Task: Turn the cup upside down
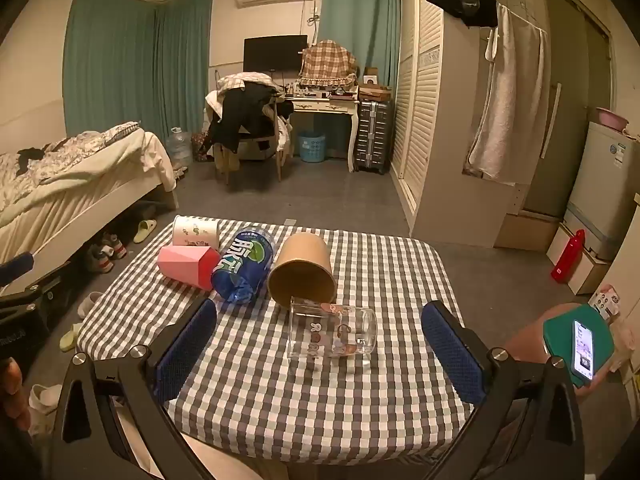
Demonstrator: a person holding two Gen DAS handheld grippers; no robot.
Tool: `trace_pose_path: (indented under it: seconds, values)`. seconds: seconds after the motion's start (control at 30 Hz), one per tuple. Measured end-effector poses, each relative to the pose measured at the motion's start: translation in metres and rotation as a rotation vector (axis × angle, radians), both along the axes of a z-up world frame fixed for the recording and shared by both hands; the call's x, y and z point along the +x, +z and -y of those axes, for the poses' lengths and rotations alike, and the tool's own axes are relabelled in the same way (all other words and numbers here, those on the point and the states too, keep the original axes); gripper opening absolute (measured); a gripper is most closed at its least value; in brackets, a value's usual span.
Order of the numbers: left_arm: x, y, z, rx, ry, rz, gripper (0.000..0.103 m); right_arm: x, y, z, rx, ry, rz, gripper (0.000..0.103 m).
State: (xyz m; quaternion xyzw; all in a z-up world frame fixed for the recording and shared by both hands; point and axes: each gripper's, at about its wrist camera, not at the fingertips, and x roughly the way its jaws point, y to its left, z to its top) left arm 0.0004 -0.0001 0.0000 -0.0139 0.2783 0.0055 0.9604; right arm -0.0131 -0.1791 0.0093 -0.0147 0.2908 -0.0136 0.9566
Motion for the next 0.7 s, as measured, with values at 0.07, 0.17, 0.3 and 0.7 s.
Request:
trace_pose_path:
  seconds: [0.07,0.17,0.3,0.7]
  values:
    - [0.0,0.0,0.0,-0.003,-0.001,0.001,0.103,0.0,0.0,0.0,0.0,0.001,-0.006,0.103]
    - [0.001,0.001,-0.006,-0.01,-0.004,-0.001,0.103,0.001,0.0,0.0,-0.001,0.0,-0.006,0.103]
    - [0.003,-0.003,-0.012,-0.006,-0.002,0.0,0.103,0.001,0.0,-0.001,-0.007,0.001,-0.004,0.103]
    - [0.002,-0.004,-0.005,0.001,0.009,0.0,0.103,0.005,-0.001,-0.002,-0.006,0.002,-0.005,0.103]
